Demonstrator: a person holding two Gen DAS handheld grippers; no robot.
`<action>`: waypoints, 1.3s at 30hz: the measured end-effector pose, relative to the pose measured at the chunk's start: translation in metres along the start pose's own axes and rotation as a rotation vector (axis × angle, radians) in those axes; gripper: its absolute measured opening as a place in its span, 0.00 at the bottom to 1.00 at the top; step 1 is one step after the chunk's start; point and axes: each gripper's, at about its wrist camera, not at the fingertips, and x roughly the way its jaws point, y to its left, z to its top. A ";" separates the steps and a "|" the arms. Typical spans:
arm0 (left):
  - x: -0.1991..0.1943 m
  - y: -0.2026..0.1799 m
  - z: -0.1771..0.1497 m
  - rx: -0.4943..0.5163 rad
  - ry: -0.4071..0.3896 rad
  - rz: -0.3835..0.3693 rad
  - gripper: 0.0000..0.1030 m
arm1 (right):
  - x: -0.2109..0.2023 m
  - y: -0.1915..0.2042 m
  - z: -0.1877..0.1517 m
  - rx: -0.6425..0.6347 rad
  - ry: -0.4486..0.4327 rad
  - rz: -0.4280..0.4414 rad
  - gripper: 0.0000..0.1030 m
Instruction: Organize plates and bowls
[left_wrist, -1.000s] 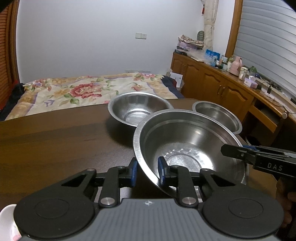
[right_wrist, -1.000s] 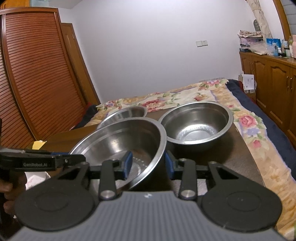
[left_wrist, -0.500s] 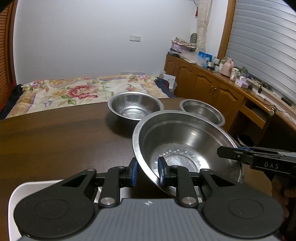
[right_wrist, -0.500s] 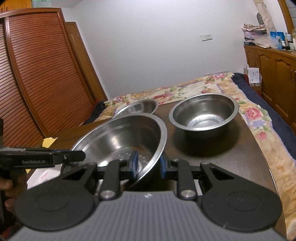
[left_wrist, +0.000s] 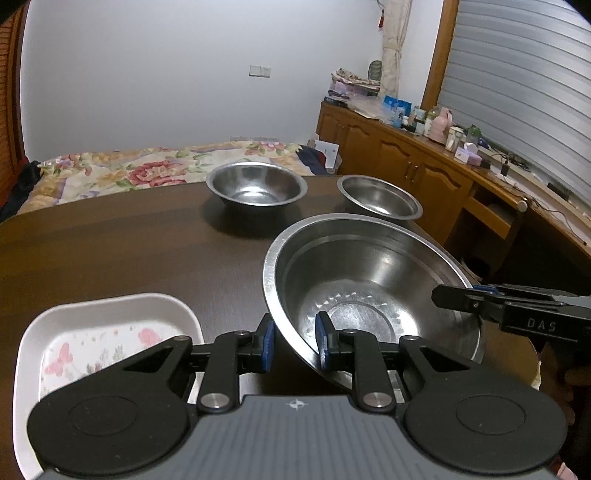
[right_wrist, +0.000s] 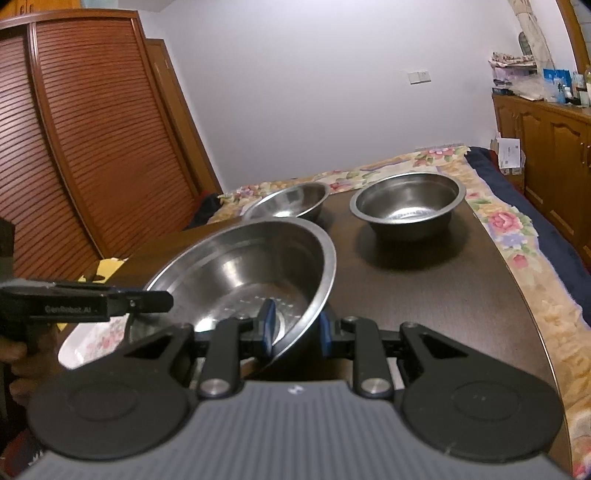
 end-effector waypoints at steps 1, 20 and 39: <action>-0.001 0.001 -0.001 -0.001 0.002 -0.001 0.25 | -0.001 0.000 -0.001 0.001 -0.002 0.001 0.26; 0.002 0.001 -0.007 -0.009 0.013 -0.008 0.26 | -0.004 0.000 -0.015 0.022 0.011 0.014 0.26; 0.001 0.006 -0.005 -0.011 0.000 0.009 0.29 | -0.006 0.001 -0.017 0.015 0.002 0.010 0.26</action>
